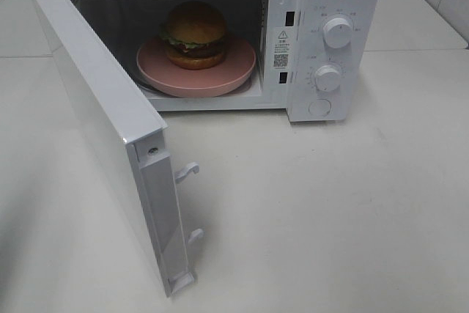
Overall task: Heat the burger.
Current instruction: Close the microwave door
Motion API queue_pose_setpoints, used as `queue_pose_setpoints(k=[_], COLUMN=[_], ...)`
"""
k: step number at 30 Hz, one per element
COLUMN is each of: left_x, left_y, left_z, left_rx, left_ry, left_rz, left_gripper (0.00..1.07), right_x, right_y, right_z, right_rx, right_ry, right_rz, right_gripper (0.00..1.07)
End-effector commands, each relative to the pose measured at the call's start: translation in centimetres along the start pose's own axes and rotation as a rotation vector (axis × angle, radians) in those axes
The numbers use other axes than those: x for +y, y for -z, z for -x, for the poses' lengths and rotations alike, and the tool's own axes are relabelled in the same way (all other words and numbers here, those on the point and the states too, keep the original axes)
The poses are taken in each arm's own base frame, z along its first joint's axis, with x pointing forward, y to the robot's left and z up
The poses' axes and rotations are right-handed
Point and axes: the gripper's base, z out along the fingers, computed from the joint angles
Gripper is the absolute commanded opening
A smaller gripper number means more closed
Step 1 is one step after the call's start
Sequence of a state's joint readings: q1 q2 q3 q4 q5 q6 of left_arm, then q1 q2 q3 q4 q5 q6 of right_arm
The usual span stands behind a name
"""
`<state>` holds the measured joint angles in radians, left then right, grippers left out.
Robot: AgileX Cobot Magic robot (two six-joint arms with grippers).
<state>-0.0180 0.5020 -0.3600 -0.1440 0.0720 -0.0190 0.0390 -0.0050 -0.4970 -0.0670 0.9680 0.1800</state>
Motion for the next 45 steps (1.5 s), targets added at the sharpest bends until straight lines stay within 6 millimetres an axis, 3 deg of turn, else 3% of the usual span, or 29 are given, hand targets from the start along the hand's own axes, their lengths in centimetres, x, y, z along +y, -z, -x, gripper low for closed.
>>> queue_pose_setpoints(k=[1, 6, 16, 21, 30, 35, 45], left_x=[0.5, 0.8, 0.5, -0.5, -1.6, -3.0, -5.5], left_y=[-1.4, -3.0, -6.2, -8.1, -10.2, -12.7, -14.5], left_z=[-1.0, -2.4, -4.7, -6.3, -7.3, -7.4, -9.2], left_rx=[-0.092, -0.117, 0.011, 0.054, 0.087, 0.130, 0.192], left_ry=[-0.009, -0.059, -0.119, -0.145, -0.143, -0.119, -0.146], left_rz=[0.018, 0.024, -0.039, -0.176, -0.311, -0.413, -0.491], left_gripper=[0.00, 0.00, 0.00, 0.00, 0.00, 0.00, 0.00], right_x=[-0.1, -0.1, -0.1, -0.1, -0.1, -0.1, -0.1], right_y=[0.3, 0.3, 0.3, 0.3, 0.3, 0.3, 0.3], right_z=[-0.2, -0.2, -0.2, -0.2, -0.2, -0.2, -0.2], right_rx=[-0.029, -0.029, -0.029, -0.029, -0.029, -0.029, -0.029], right_ry=[0.005, 0.005, 0.005, 0.005, 0.005, 0.005, 0.005], right_rz=[-0.005, -0.005, -0.005, -0.005, -0.005, -0.005, -0.005], right_gripper=[0.76, 0.76, 0.76, 0.76, 0.76, 0.76, 0.76])
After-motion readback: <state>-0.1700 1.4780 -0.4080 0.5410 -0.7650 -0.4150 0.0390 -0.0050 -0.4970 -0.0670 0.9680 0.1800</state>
